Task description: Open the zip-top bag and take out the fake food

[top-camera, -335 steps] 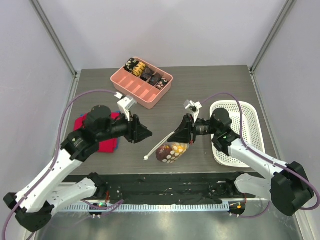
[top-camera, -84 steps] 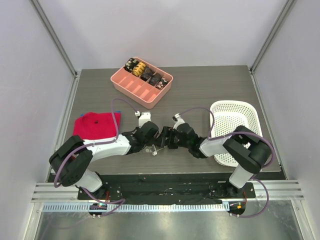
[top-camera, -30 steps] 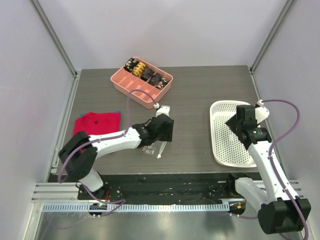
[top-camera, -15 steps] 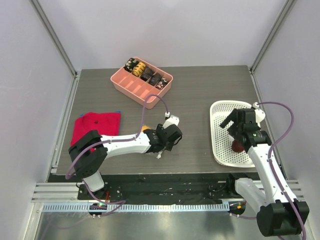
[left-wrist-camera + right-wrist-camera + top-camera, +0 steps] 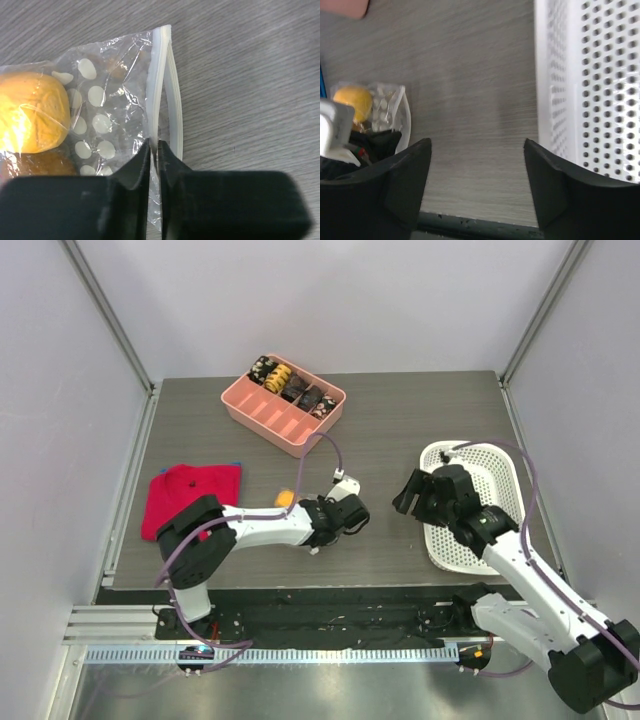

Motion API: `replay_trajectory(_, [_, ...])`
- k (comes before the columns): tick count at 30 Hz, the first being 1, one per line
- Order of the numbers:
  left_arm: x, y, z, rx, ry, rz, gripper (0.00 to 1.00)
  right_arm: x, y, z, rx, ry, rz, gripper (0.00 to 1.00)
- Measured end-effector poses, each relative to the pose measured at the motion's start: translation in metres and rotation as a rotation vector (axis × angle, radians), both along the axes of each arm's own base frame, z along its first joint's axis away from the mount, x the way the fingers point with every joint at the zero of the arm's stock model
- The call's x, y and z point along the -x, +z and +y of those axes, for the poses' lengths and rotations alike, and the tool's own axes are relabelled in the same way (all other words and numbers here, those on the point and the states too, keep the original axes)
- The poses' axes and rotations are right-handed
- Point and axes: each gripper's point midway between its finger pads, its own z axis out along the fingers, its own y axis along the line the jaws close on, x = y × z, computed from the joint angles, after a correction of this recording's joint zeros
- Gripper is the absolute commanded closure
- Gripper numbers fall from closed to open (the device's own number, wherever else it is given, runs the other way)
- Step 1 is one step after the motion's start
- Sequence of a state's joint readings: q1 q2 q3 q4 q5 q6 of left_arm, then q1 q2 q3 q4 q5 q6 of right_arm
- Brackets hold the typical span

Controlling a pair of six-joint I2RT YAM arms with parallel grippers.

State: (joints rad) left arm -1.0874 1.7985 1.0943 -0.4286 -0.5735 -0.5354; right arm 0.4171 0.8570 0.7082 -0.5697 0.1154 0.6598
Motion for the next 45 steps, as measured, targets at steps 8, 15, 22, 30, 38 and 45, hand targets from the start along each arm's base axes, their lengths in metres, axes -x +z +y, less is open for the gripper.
replay_trajectory(8, [0.000,0.021,-0.003,0.062,0.016,-0.020,1.00,0.020,-0.054,0.057,-0.203,0.192,0.122,0.99])
replay_trajectory(15, [0.003,0.064,-0.009,0.224,0.037,-0.053,1.00,0.031,-0.056,0.117,-0.396,0.322,0.142,0.99])
replay_trajectory(22, [0.007,0.070,-0.013,0.265,0.039,-0.045,1.00,0.027,-0.030,0.156,-0.463,0.401,0.087,0.99])
replay_trajectory(30, [0.011,0.072,-0.014,0.287,0.043,-0.038,1.00,0.013,-0.022,0.172,-0.471,0.390,0.057,0.99])
replay_trajectory(38, [0.016,0.086,-0.018,0.331,0.031,-0.047,1.00,0.004,-0.046,0.181,-0.434,0.373,0.090,0.99])
replay_trajectory(45, [0.023,0.095,-0.024,0.363,0.016,-0.052,1.00,0.003,-0.065,0.192,-0.396,0.392,0.114,0.99])
